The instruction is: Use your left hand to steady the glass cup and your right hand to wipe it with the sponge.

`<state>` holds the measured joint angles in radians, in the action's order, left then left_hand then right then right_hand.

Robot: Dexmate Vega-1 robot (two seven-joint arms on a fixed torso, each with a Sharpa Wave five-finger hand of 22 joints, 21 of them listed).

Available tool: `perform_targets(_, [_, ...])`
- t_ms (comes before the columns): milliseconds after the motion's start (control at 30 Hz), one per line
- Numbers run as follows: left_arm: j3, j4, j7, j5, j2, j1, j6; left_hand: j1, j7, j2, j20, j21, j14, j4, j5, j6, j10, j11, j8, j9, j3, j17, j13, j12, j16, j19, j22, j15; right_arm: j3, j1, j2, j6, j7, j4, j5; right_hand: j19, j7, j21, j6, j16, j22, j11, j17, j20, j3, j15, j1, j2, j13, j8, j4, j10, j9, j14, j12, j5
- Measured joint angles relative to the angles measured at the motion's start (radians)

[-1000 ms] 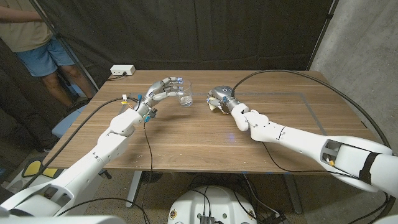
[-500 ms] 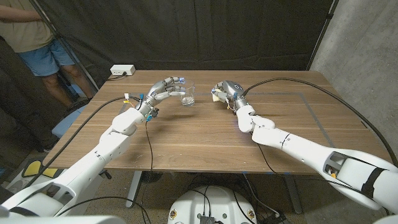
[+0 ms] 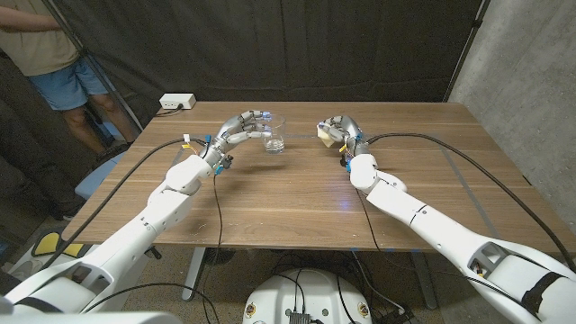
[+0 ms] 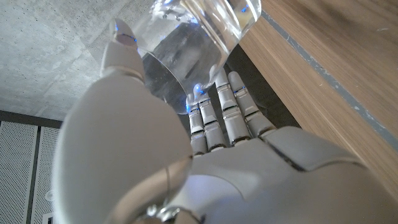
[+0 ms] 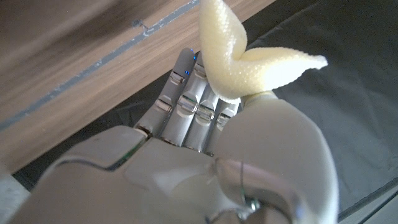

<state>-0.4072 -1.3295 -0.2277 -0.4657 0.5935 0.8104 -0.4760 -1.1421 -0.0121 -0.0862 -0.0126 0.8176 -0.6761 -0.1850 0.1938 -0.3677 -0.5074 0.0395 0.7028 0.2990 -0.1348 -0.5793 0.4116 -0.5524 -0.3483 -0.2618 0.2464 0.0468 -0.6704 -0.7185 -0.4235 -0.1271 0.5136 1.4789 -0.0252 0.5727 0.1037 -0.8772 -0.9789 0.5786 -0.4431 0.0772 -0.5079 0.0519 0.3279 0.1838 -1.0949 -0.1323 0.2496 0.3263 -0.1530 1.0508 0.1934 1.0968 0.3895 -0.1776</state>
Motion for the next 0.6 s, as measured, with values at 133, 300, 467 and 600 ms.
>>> perform_targets(133, [-0.002, -0.004, 0.005, 0.003, -0.004, -0.001, 0.001, 0.000, 0.002, 0.000, 0.000, 0.004, 0.000, 0.000, 0.000, 0.002, 0.000, 0.000, 0.006, -0.003, 0.000, -0.012, 0.003, 0.000, 0.000, 0.000, -0.001, 0.000, 0.056, -0.042, 0.022, -0.003, -0.023, 0.038, 0.058, 0.000, -0.005, -0.008, -0.005, 0.000, -0.002, 0.000, 0.000, 0.000, 0.000, 0.000, 0.000, 0.000, 0.000, 0.000, 0.000, 0.000, 0.000, 0.000, 0.000, 0.000])
perform_targets(300, [-0.003, -0.008, 0.010, 0.006, -0.007, -0.002, 0.001, 0.000, 0.002, 0.000, 0.004, 0.008, -0.010, 0.000, 0.000, 0.002, 0.000, 0.000, 0.010, -0.005, 0.000, -0.021, 0.019, 0.000, 0.005, 0.004, -0.001, 0.000, 0.113, -0.093, 0.053, -0.028, -0.036, 0.090, 0.092, 0.000, -0.006, -0.014, -0.005, 0.000, -0.005, -0.004, -0.005, 0.000, 0.000, 0.000, 0.000, 0.000, 0.000, -0.001, 0.000, 0.006, 0.000, 0.000, 0.000, 0.001])
perform_targets(467, [-0.004, -0.015, 0.018, 0.010, -0.009, -0.002, 0.002, 0.000, 0.002, 0.000, 0.005, 0.008, -0.010, 0.000, -0.001, 0.002, 0.000, 0.000, 0.015, -0.005, 0.000, -0.025, 0.024, 0.000, 0.006, 0.005, -0.001, 0.000, 0.162, -0.140, 0.087, -0.081, -0.044, 0.147, 0.115, 0.000, -0.011, -0.023, -0.010, 0.000, -0.009, -0.007, -0.005, 0.000, 0.000, 0.001, -0.003, 0.003, 0.000, -0.002, 0.000, 0.014, 0.003, 0.005, 0.000, 0.001])
perform_targets(600, [-0.004, -0.023, 0.025, 0.013, -0.010, -0.002, 0.003, 0.000, 0.002, 0.000, 0.005, 0.015, -0.011, -0.004, -0.001, 0.002, 0.000, 0.000, 0.016, -0.005, -0.004, -0.027, 0.031, 0.000, 0.008, 0.005, -0.006, -0.001, 0.186, -0.166, 0.109, -0.114, -0.045, 0.178, 0.118, 0.000, -0.015, -0.029, -0.015, 0.000, -0.009, -0.007, -0.005, 0.000, 0.000, 0.001, -0.005, 0.005, 0.000, -0.004, 0.000, 0.014, 0.005, 0.008, 0.000, 0.001])
